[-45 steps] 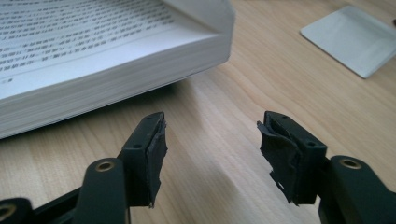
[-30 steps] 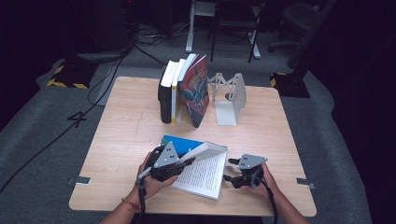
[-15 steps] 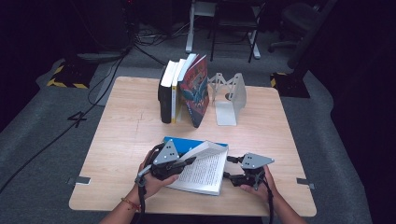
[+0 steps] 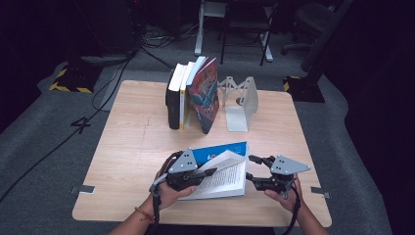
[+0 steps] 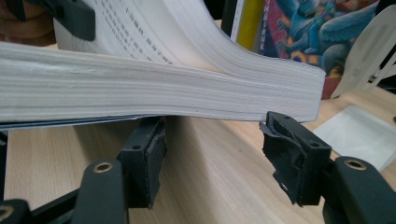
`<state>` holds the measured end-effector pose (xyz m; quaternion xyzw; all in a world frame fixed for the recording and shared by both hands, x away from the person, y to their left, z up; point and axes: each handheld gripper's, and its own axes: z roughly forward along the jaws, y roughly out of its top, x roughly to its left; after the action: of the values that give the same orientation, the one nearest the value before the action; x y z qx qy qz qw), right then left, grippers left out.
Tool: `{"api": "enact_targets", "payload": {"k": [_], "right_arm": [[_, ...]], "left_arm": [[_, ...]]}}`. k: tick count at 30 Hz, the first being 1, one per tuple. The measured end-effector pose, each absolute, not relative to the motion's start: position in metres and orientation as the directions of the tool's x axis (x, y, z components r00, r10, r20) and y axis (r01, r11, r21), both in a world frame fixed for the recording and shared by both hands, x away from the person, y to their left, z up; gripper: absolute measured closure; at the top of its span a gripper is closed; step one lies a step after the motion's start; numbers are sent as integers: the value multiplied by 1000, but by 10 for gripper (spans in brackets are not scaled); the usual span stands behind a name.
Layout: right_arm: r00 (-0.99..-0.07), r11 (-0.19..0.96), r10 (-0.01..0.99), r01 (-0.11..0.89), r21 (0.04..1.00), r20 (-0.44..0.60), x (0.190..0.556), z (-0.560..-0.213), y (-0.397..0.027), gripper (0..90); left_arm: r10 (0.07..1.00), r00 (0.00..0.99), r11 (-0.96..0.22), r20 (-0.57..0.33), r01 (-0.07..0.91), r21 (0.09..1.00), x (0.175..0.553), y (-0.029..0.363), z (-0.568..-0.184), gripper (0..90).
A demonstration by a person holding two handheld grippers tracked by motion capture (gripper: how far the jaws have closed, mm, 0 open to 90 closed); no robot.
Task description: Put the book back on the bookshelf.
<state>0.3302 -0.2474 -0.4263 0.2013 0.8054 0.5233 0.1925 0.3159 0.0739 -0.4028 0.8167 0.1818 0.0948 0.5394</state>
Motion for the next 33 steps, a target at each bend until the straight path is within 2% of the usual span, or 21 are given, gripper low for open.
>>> {"api": "enact_targets", "payload": {"k": [8,17,20,26,29,31,33], "right_arm": [[-834,353,540,106,930,-111,329,-414,-241,395],[-837,360,527,64,931,-146,330,-387,-210,406],[-835,367,527,55,928,-159,330,-382,-203,407],[-837,352,526,54,935,-149,330,-379,-196,406],[-839,339,526,58,939,-138,330,-379,-195,411],[-845,335,517,53,941,-137,329,-379,-195,431],[-853,327,505,44,944,-135,328,-379,-196,443]], "left_arm": [[419,907,-326,-46,198,924,309,84,-400,778],[463,885,-275,-47,193,942,298,112,-399,780],[479,878,-281,-21,176,943,293,116,-399,776],[489,871,-279,-37,196,940,287,121,-402,681],[481,875,-283,-44,202,937,286,116,-404,665],[478,878,-295,-33,195,935,285,112,-405,672],[475,880,-303,-17,182,935,286,110,-407,726]]}}
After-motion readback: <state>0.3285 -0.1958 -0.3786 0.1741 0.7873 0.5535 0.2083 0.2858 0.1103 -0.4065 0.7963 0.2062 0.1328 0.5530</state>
